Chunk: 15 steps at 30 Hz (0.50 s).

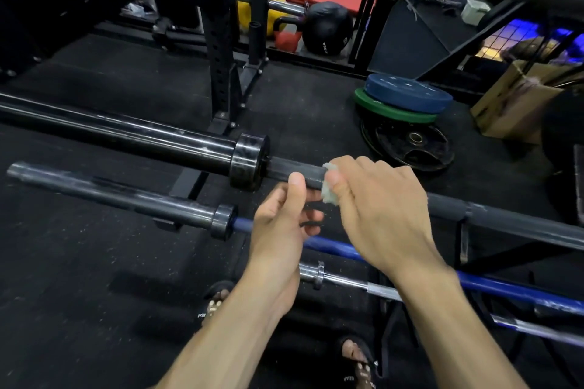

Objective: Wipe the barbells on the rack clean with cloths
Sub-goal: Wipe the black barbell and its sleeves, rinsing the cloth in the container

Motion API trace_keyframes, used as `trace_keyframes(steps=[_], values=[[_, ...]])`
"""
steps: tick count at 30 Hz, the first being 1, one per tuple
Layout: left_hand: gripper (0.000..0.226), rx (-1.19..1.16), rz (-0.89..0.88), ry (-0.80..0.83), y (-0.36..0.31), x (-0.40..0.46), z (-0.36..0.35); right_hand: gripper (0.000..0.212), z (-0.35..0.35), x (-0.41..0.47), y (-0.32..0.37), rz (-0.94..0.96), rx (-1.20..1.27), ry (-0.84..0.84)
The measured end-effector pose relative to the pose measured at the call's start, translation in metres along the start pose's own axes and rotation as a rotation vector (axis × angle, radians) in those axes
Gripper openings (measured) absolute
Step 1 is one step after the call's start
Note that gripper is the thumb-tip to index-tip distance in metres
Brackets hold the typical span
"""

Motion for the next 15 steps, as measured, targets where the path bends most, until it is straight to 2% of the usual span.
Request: trace_keyframes(steps=[4, 10, 15], values=[[0.034, 0.006, -0.028, -0.015, -0.001, 0.001, 0.0, 0.045, 0.003, 0.003, -0.004, -0.06, 0.063, -0.047], [0.031, 0.026, -0.046, -0.023, -0.003, 0.001, 0.001, 0.037, 0.007, -0.01, -0.034, -0.132, 0.061, 0.149], [0.033, 0.032, -0.047, -0.016, -0.004, 0.0, 0.001, 0.048, -0.003, -0.006, -0.001, -0.082, 0.067, 0.075]])
Point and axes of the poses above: each hand's wrist, its own x-axis towards the middle knuckle, its own z-axis out of the back of the hand, y = z × x, the point moved 8 cm from there along x, towards the middle knuckle, and after that the axes turned 9 degrees about -x, right-handed, at the moved point
